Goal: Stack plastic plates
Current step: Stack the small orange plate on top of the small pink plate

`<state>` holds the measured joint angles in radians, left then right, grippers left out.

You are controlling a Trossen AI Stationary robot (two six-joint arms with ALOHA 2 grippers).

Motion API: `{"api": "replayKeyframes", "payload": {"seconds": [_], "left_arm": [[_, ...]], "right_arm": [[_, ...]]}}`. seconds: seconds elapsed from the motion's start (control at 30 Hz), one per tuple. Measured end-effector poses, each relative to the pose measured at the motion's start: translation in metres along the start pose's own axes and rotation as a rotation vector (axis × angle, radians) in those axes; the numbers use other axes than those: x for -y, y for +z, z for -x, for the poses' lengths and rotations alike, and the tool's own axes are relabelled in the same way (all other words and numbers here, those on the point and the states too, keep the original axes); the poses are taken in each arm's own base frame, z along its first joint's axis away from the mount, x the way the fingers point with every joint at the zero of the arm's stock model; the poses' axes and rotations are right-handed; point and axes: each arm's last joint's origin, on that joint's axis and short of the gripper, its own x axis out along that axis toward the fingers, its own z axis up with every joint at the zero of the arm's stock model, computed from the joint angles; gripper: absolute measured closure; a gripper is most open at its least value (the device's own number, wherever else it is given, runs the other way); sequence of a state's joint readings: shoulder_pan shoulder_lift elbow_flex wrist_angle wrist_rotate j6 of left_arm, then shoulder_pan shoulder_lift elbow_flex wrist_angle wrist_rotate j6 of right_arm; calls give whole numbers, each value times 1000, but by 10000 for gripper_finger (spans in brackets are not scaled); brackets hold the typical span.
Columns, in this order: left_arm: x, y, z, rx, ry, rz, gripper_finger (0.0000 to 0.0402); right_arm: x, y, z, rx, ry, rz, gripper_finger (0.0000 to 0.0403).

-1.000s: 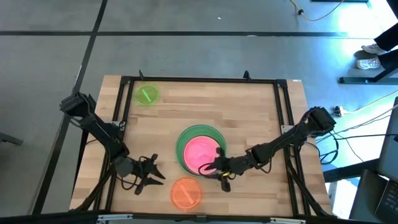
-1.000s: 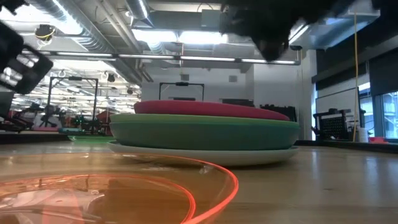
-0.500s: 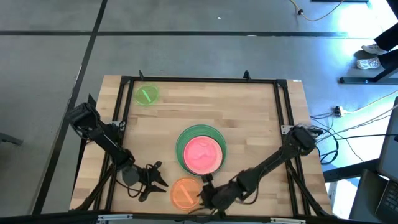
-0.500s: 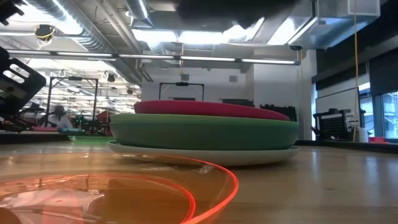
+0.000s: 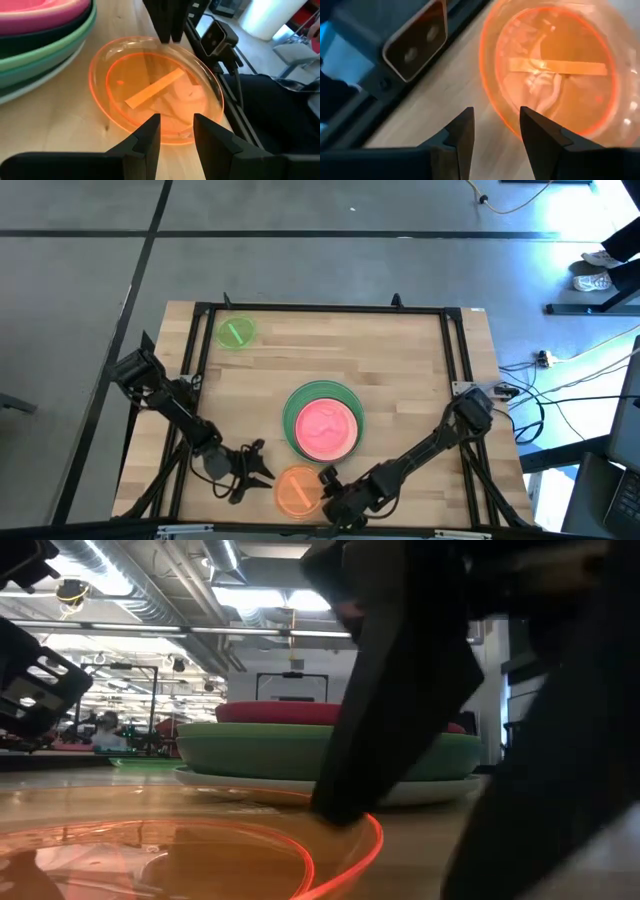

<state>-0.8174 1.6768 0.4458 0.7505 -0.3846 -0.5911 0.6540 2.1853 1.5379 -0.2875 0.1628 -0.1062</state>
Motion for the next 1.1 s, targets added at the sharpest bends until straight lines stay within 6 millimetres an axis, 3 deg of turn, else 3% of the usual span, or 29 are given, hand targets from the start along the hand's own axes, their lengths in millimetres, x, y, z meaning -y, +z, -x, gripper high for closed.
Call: {"api": "replayKeyframes", "payload": {"seconds": [0.33,0.73,0.97,1.1], "left_arm": [[0,0,0,0,3,-1,292],[-1,-1,0,-3,11,-5,292],[-1,-1,0,2,19,-6,292],[-1,-1,0,-3,23,-8,292]], "right_arm": [[-2,-4,-15,12,-40,60,262],[4,-7,-20,-1,-43,50,395],[6,-2,-15,27,-92,46,399],[9,11,-4,110,-90,52,399]]}}
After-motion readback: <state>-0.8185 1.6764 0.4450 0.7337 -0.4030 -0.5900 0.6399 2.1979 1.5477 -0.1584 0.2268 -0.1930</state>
